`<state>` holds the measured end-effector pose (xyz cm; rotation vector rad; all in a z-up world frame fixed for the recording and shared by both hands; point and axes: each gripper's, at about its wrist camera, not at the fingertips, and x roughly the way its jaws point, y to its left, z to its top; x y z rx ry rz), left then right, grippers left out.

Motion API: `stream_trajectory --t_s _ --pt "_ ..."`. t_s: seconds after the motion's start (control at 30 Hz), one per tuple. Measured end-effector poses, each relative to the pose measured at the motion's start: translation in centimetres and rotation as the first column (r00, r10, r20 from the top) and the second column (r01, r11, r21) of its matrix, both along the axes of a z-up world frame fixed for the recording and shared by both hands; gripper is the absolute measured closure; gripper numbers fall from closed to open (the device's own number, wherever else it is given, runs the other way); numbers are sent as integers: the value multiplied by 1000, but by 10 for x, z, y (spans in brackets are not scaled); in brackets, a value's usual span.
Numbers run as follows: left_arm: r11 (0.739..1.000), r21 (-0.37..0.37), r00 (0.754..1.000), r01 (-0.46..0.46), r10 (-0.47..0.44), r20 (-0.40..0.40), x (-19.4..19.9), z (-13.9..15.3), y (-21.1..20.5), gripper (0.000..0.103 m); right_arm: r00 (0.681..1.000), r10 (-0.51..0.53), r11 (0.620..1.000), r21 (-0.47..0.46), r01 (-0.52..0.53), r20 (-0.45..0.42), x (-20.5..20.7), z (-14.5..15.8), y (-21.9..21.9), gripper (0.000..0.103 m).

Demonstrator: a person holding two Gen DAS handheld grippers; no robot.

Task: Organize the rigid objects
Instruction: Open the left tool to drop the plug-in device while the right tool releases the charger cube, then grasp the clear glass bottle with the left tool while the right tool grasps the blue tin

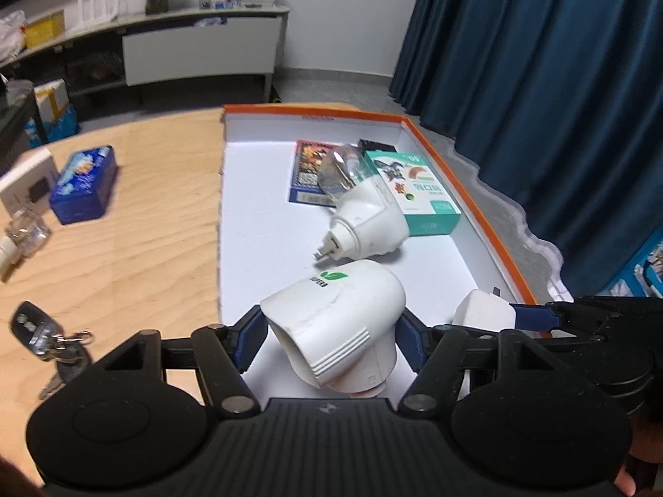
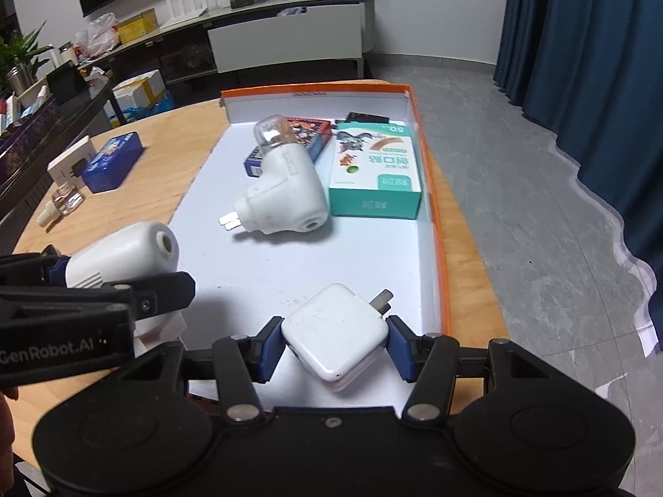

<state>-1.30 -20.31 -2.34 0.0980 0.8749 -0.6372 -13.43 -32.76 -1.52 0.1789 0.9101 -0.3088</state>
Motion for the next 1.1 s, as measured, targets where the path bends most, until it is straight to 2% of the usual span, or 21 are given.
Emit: stream_trajectory --t_s 0.27,0.33,0.37,0.53,0.8,1.1 --pt "999 -22 998 40 -41 -42 1 -7 -6 34 996 -56 997 -44 59 72 -9 18 -8 33" --pt "999 -31 999 44 -45 -31 -1 -5 -4 20 994 -72 995 -57 77 85 -10 23 -10 33" --pt "999 -36 999 38 -39 -23 -2 -3 -2 17 993 -76 995 -63 82 89 -10 25 -10 32" --pt "997 -79 1000 18 -17 19 -4 11 10 10 991 -76 994 -67 83 112 -10 34 -6 29" --pt "997 -19 992 -78 80 96 4 17 53 9 992 -9 999 -44 15 125 4 40 18 26" --pt "963 32 958 -269 264 111 33 8 134 8 988 107 994 -27 -104 114 29 36 60 26"
